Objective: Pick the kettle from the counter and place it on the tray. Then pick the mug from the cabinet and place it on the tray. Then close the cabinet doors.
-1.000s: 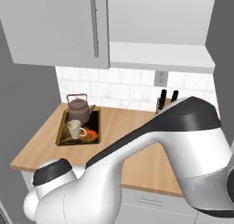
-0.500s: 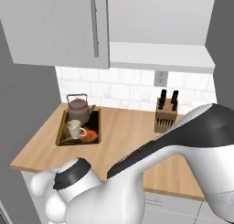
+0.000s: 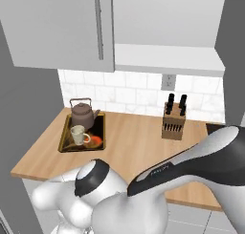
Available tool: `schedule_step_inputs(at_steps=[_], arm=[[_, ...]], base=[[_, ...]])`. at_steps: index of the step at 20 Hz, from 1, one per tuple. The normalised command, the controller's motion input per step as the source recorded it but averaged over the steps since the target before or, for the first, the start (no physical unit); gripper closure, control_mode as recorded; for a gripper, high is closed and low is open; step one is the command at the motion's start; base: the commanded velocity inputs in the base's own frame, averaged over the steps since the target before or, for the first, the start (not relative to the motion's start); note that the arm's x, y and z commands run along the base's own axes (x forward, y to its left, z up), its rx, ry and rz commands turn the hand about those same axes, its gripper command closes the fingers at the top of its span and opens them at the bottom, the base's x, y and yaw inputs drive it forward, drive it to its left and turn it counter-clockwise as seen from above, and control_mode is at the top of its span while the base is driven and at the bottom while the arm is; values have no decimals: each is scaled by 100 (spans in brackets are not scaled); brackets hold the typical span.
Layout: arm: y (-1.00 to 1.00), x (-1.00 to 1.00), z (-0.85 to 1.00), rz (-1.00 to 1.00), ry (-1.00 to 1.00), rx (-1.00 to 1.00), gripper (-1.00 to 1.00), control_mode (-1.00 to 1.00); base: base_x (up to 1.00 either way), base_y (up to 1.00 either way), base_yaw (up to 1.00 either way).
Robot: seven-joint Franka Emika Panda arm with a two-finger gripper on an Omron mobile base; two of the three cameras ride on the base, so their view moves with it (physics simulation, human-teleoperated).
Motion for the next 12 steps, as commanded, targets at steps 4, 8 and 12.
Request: schedule_step_inputs(at_steps=[4,8,12], arm=[[36,63,-50,16,0,-9,-100,-100],[41,77,-47,13,9,-10,-100,-100],[47,79,-36,11,21,-12,-100,-100]], base=[[0,0,0],[0,0,0],[0,0,0]])
